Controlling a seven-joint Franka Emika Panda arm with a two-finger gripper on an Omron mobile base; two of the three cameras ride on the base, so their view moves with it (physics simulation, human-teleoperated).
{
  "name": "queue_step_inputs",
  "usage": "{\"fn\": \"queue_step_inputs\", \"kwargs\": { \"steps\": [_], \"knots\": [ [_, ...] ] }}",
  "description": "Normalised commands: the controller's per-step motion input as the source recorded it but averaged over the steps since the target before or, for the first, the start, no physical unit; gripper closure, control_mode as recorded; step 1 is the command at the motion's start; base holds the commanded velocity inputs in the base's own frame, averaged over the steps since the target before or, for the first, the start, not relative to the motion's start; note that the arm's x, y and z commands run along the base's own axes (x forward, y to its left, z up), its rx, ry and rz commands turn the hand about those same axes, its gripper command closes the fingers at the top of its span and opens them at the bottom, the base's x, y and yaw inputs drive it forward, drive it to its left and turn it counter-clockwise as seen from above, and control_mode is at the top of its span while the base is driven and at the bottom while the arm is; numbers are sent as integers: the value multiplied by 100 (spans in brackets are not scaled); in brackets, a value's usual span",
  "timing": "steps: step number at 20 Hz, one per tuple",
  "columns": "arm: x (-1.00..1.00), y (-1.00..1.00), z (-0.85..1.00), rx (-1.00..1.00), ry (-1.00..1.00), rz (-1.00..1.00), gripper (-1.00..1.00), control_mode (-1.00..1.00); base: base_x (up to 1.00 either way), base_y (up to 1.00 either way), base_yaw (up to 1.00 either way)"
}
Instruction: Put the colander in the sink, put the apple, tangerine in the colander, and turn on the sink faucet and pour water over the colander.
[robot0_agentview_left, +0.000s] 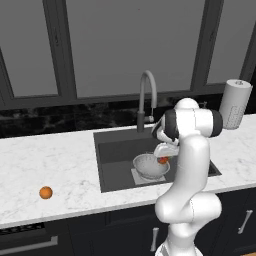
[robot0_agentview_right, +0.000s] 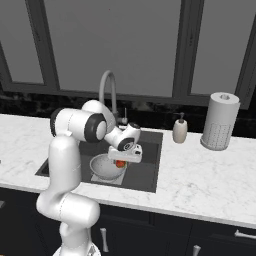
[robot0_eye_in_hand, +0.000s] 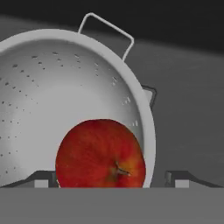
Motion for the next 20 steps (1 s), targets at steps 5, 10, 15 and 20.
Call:
{"fn": "queue_step_inputs", "kwargs": {
  "steps": [5, 10, 15, 20],
  "knots": [
    [-16, 0, 27, 0, -1, 0, -100, -100, 0, 0, 0],
    [-26, 0, 45, 0, -1, 0, -100, -100, 0, 0, 0],
    [-44, -2, 49, 0, 0, -1, -100, -100, 0, 0, 0],
    [-73, -11, 57, 0, 0, -7, -100, -100, 0, 0, 0]
  ]
}}
